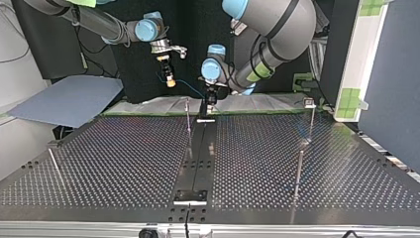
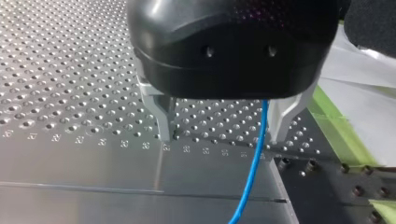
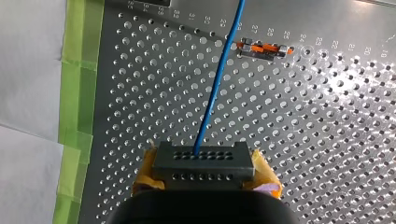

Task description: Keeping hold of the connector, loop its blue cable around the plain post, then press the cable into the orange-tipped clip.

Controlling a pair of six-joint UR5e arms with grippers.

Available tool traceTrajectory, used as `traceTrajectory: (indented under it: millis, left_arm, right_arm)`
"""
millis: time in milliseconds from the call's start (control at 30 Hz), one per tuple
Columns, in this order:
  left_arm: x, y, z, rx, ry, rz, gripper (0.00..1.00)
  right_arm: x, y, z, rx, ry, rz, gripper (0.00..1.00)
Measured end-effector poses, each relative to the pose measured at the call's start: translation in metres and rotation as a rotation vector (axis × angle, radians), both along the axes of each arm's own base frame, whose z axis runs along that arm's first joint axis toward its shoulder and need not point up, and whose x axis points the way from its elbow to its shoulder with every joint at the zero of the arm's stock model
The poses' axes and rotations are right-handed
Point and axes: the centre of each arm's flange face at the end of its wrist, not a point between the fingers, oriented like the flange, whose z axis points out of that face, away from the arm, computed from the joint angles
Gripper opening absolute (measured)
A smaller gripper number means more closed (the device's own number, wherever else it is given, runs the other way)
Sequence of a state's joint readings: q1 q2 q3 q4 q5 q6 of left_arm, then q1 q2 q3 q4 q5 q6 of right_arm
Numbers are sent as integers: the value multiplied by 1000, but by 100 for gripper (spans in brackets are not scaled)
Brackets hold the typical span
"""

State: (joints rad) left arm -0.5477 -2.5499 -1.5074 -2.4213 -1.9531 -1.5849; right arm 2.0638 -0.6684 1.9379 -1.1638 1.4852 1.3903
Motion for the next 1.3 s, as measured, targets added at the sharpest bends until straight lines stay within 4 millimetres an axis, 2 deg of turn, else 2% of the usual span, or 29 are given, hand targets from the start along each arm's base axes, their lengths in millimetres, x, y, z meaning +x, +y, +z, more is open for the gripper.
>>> traceTrajectory:
  millis: [33,67,100,133,167,200,233,300,333,367,700,967,1300]
  left_arm:
    - [0,0,0,-1,-3,1,94]
    - [0,0,0,-2,-4,1,74]
    - [1,0,0,-3,-5,0,63]
    - [0,-1,1,-3,-7,-1,63]
    - [0,-1,1,-4,-8,-2,52]
    - [0,-2,1,-5,-9,-3,35]
    - [0,-2,1,-7,-11,-4,35]
    - [0,-3,1,-9,-13,-7,14]
    - [0,-3,1,-11,-14,-9,14]
    - [0,-3,1,-12,-15,-11,0]
    - [-1,-8,0,-26,-10,-57,0]
    - [-15,-2,-11,-35,-6,-66,0]
    - [-16,-7,-9,-59,-51,-76,0]
  right_arm:
    - [0,0,0,0,1,0,0]
    - [0,0,0,0,1,0,0]
    - [0,0,0,0,1,0,0]
    - [0,0,0,1,3,0,0]
    - [0,0,0,1,4,0,0]
    - [0,0,0,1,6,0,0]
    - [-1,0,-1,2,7,0,0]
    - [-1,0,-1,2,9,0,0]
    - [-1,0,-1,2,9,0,0]
    - [-1,0,-1,2,9,0,0]
    - [-3,-1,-1,1,11,-6,0]
    - [-4,-3,0,-4,7,-11,0]
    - [-4,-4,0,-6,7,-12,0]
